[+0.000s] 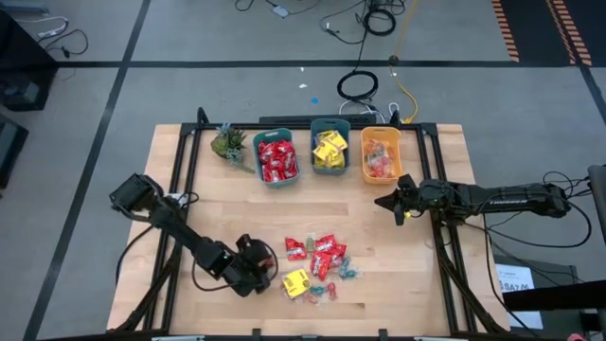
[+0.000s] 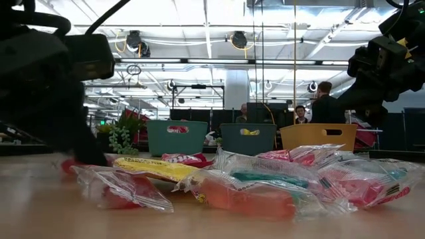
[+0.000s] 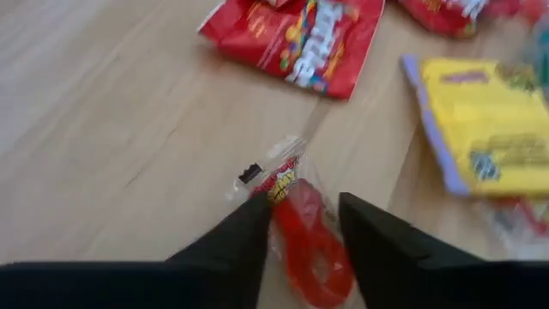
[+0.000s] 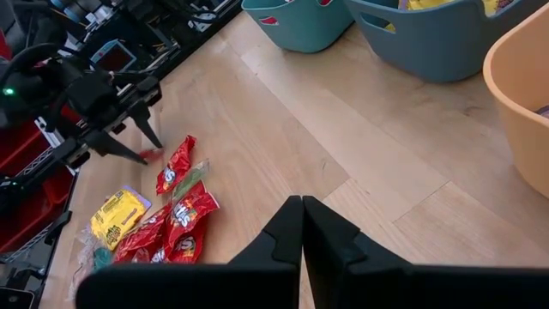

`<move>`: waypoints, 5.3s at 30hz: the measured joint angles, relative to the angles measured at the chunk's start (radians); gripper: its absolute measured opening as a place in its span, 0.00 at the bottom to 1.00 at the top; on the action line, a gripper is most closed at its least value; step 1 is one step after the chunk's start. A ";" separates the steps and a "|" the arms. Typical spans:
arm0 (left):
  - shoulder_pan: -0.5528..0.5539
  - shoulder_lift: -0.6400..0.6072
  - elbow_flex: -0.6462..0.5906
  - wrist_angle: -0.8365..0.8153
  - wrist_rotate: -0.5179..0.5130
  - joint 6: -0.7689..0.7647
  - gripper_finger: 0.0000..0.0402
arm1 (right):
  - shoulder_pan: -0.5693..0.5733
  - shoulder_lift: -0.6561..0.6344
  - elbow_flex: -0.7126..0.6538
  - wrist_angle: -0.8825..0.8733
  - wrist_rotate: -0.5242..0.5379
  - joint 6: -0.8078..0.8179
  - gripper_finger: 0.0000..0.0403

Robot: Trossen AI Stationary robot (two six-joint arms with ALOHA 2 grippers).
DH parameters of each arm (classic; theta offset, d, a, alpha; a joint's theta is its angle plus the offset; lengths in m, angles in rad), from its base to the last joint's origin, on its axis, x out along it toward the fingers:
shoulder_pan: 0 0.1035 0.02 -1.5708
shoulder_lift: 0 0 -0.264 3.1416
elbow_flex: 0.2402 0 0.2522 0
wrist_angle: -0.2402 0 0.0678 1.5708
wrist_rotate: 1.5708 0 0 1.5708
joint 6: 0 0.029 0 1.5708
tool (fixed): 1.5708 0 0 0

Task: Sort candy
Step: Put the orange gummy candy into the yellow bin, then put the red candy into the green bin

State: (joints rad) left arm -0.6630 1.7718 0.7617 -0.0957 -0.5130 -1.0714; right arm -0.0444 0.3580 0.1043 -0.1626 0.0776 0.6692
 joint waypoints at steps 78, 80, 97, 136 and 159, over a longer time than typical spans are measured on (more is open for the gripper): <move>0.978 0.841 1.595 0.116 0.617 1.026 0.46 | 0.000 0.000 0.000 0.001 0.000 0.000 0.00; 0.972 0.836 1.595 0.123 0.616 1.025 0.46 | 0.000 0.000 0.000 0.001 0.000 0.000 0.00; 0.965 0.618 1.597 -0.341 0.794 1.095 0.46 | 0.000 0.000 0.000 0.000 0.000 0.000 0.00; 0.441 -0.696 -0.369 0.541 0.039 0.892 0.45 | -0.002 0.000 0.000 0.030 0.111 0.020 0.00; 0.313 -1.041 -0.652 0.582 0.045 0.911 0.45 | 0.110 0.428 0.110 0.445 0.026 -0.397 0.40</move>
State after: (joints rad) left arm -0.3496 0.7311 0.1097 0.4863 -0.4679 -0.1600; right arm 0.0655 0.7859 0.2146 0.2822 0.1037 0.2723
